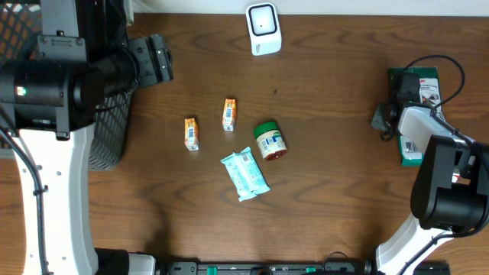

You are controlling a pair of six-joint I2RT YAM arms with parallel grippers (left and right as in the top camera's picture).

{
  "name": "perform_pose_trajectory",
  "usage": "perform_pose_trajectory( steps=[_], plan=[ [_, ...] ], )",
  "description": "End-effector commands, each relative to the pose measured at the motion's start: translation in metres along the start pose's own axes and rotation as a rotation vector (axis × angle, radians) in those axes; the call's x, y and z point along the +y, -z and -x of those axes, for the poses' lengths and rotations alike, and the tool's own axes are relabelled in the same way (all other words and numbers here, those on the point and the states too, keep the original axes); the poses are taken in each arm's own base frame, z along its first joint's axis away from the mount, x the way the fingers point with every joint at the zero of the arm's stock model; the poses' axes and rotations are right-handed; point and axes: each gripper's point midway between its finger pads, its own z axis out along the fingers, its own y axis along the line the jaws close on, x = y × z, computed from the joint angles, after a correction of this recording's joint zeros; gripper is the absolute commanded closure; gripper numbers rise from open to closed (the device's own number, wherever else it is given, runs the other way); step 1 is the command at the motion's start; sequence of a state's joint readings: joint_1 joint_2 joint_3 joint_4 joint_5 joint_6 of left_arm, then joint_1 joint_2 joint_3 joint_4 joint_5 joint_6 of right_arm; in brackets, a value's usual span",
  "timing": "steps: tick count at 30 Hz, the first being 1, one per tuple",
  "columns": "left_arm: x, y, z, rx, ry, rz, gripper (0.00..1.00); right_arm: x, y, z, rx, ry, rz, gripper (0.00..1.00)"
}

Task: Scan the item barcode
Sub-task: 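Open the right gripper and lift it off the gloves pack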

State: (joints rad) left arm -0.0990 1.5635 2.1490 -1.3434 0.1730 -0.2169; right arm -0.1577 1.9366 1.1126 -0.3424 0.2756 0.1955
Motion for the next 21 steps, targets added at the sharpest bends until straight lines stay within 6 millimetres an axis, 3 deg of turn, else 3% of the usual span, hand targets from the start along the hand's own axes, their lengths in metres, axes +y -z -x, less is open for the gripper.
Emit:
perform_pose_trajectory(
  steps=[1, 8, 14, 16, 21],
  plan=[
    [0.003, 0.001, 0.002, -0.006, 0.006, 0.012, 0.18, 0.012, -0.006, -0.009, 0.025, 0.002, 0.051, 0.99],
    [0.003, 0.001, 0.002, -0.006, 0.006, 0.012, 0.18, -0.016, -0.006, -0.005, 0.0, -0.008, -0.107, 0.94],
    [0.003, 0.001, 0.002, -0.006, 0.006, 0.012, 0.18, -0.015, -0.007, -0.006, 0.003, -0.028, -0.096, 0.84],
    [0.003, 0.001, 0.002, -0.006, 0.006, 0.012, 0.18, -0.002, -0.007, -0.009, 0.023, -0.025, -0.024, 0.7],
    [0.003, 0.001, 0.002, -0.006, 0.006, 0.012, 0.18, 0.061, 0.004, -0.015, 0.072, -0.025, 0.333, 0.45]
  ],
)
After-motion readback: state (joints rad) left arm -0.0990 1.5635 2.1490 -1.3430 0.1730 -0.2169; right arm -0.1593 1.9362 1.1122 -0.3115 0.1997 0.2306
